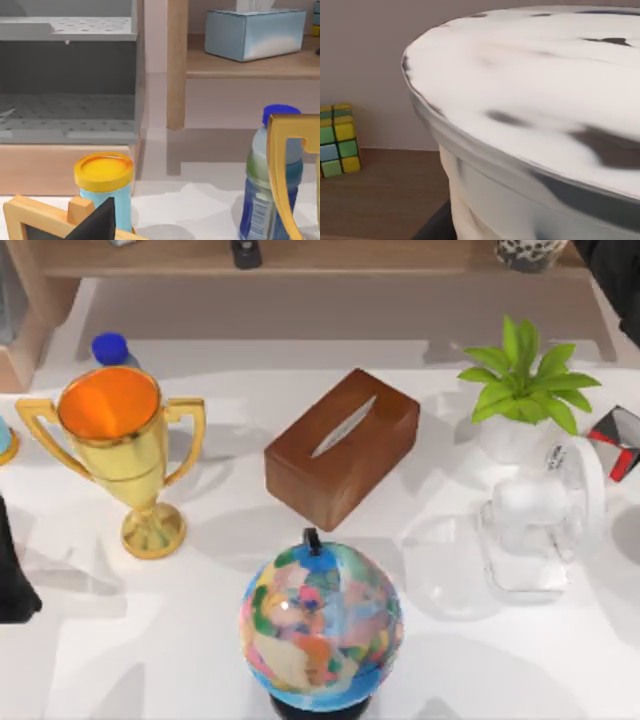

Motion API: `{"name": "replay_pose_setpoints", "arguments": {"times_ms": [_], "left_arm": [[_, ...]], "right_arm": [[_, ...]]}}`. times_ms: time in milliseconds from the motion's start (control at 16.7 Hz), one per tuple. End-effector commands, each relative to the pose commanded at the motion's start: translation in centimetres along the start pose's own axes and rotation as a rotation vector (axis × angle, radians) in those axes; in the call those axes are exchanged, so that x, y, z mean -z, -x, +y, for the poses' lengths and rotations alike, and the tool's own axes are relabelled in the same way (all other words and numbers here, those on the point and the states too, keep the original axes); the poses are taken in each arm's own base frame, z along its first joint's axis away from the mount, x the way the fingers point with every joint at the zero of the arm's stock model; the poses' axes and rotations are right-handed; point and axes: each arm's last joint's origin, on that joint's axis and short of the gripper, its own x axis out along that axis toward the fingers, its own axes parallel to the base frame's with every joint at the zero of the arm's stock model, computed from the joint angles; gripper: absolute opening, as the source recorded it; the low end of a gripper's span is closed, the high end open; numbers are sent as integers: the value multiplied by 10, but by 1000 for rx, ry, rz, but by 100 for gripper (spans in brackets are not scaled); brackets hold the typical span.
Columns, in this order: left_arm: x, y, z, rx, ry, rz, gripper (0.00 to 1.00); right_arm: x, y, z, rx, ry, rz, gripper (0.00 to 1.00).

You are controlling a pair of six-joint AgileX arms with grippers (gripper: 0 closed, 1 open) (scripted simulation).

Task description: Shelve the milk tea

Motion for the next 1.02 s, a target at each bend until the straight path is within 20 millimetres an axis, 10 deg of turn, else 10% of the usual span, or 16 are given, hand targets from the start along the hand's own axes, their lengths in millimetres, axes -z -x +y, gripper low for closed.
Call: {"name": "replay_pose_setpoints", "arguments": {"times_ms": [420,1020], "left_arm": [[0,0,0,0,0,0,100],[0,0,0,0,0,0,100]], "right_arm": [[-24,-16,37,128,20,58,0],[-18,-31,36,139,20,57,0]]}}
